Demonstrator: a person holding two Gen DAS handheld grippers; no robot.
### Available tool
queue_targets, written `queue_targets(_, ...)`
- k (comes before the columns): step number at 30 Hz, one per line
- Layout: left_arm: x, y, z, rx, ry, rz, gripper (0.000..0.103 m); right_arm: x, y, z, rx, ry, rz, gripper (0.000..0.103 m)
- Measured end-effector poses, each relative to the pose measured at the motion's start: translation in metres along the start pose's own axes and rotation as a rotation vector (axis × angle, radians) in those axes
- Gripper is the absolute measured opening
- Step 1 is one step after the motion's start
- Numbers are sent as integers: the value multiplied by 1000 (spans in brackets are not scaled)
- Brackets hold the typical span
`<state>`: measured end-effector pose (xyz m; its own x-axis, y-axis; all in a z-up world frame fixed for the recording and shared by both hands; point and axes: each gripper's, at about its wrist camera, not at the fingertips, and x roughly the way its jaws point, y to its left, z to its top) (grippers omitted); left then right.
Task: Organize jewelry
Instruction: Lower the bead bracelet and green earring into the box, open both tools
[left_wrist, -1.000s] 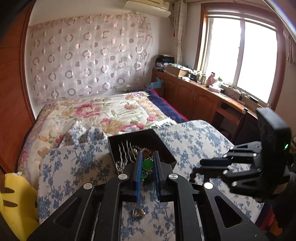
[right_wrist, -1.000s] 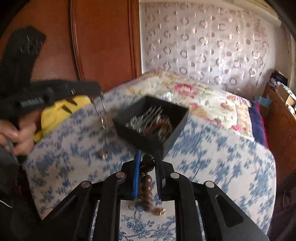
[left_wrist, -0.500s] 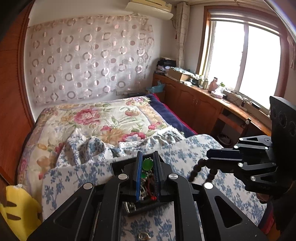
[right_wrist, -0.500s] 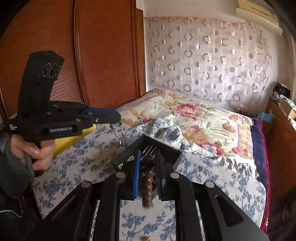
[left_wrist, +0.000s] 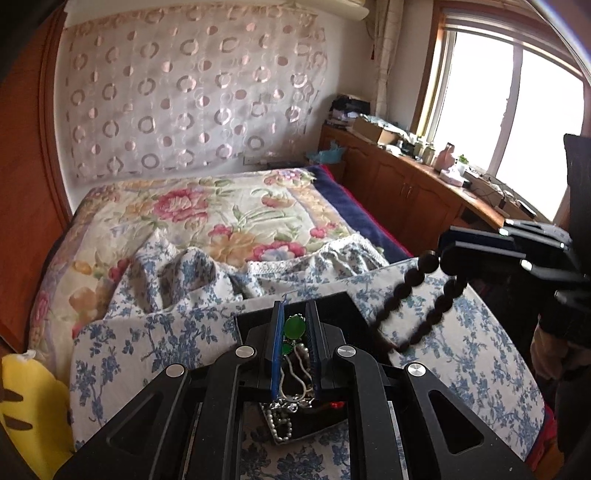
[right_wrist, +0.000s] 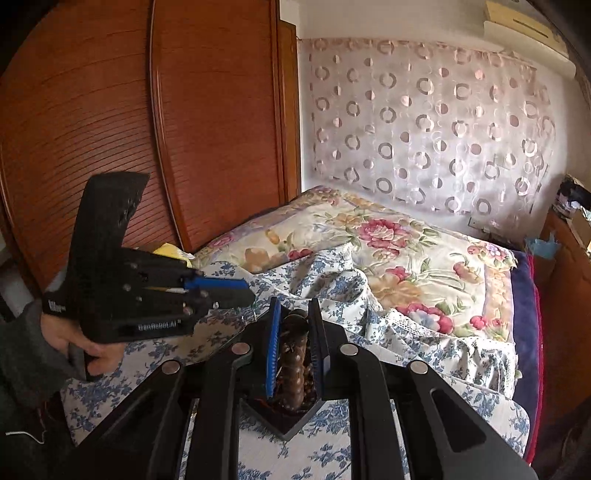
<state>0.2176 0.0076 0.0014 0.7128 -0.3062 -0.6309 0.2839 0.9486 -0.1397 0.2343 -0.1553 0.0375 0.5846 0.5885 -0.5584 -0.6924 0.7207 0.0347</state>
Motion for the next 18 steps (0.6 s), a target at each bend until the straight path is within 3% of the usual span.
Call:
queue_targets(9,7,2,-9,-7,14,5,12,32,-12,5,22,42,-2,17)
queue_targets(13,3,1,-14,-3,15,23,26,46,-14,3,25,67,-2,17)
queue_targets(18,-3,4,-22,-8,23,38,29,56,-13,0,29,79,-3,17)
